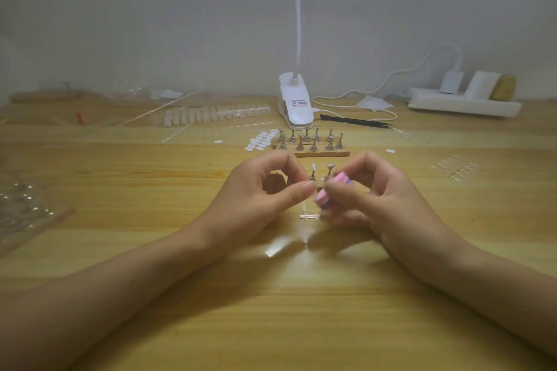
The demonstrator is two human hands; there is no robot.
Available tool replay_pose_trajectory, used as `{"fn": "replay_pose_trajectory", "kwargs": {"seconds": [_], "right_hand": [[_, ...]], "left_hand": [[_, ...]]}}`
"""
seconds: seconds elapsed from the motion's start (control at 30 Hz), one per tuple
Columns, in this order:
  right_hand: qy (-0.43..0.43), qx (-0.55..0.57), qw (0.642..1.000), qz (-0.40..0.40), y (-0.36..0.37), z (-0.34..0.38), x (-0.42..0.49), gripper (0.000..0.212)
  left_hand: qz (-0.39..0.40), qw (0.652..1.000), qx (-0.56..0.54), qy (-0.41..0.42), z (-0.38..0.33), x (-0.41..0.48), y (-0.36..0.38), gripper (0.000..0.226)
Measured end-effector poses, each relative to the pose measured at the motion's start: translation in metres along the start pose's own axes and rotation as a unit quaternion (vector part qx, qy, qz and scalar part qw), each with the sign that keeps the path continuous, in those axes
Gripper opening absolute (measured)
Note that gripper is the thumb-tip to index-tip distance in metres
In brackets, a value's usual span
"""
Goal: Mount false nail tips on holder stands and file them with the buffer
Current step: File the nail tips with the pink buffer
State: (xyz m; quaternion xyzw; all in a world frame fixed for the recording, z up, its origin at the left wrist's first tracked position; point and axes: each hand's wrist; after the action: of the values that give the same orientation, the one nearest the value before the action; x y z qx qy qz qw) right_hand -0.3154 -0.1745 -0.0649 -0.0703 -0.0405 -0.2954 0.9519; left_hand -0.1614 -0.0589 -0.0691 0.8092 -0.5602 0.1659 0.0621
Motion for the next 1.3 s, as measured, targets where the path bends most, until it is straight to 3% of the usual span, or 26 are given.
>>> {"fn": "replay_pose_trajectory", "kwargs": {"seconds": [0.07, 0.17, 0.3, 0.4, 0.53, 0.63, 0.77, 0.87, 1.0, 1.13, 1.23, 1.3], "right_hand": [[0.010, 0.012, 1.000, -0.008, -0.0007, 0.0004, 0.0007, 0.049], [-0.001, -0.044, 0.998, 0.053, 0.0033, 0.0010, -0.0012, 0.046], [0.004, 0.012, 1.000, -0.012, -0.0004, 0.0003, 0.0000, 0.048], [-0.001, -0.056, 0.997, 0.059, 0.0029, 0.0010, -0.0013, 0.044], [0.005, 0.023, 1.000, -0.015, -0.0005, -0.0005, 0.0014, 0.045], [0.002, -0.035, 0.998, 0.055, 0.0016, -0.0012, 0.0000, 0.043], [0.001, 0.021, 1.000, -0.021, -0.0015, -0.0021, 0.0025, 0.048], [0.000, -0.050, 0.997, 0.060, 0.0004, -0.0020, 0.0009, 0.044], [-0.001, 0.029, 0.999, -0.021, -0.0018, -0.0017, 0.0022, 0.045], [-0.002, -0.022, 0.998, 0.053, 0.0010, -0.0024, 0.0003, 0.042], [-0.005, 0.029, 0.999, -0.022, -0.0007, -0.0026, 0.0019, 0.045], [0.003, 0.025, 1.000, -0.014, -0.0016, -0.0030, 0.0027, 0.044]], "left_hand": [[-0.006, 1.000, -0.002, -0.006, 0.0001, -0.0003, -0.0004, 0.017], [0.002, 1.000, -0.011, -0.025, -0.0005, -0.0007, -0.0002, 0.017], [0.000, 0.999, -0.017, -0.038, 0.0008, -0.0002, -0.0013, 0.019], [0.007, 0.999, -0.024, -0.039, 0.0018, -0.0005, -0.0017, 0.020], [0.001, 0.999, -0.025, -0.043, 0.0028, 0.0000, -0.0028, 0.020], [0.012, 0.999, -0.022, -0.042, 0.0022, -0.0007, -0.0023, 0.020], [0.001, 0.999, -0.033, -0.035, 0.0014, 0.0007, -0.0029, 0.017], [0.013, 0.999, -0.026, -0.039, 0.0008, -0.0003, -0.0017, 0.017], [-0.007, 0.998, -0.033, -0.046, -0.0007, 0.0001, -0.0031, 0.019], [0.004, 0.999, -0.029, -0.039, -0.0013, -0.0003, -0.0022, 0.017], [-0.005, 0.998, -0.045, -0.039, -0.0020, 0.0000, -0.0028, 0.017], [-0.001, 0.998, -0.041, -0.038, -0.0021, -0.0002, -0.0027, 0.016]]}}
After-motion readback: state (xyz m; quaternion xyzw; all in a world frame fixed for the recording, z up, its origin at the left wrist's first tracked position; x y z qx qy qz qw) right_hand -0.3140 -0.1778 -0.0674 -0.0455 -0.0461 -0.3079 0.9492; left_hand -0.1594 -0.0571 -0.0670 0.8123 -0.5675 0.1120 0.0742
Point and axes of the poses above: each hand's wrist, its own x-axis towards the middle knuckle, its own y-axis out of the palm, z = x × y, and after that the axes turned 12 degrees about -x, right-handed
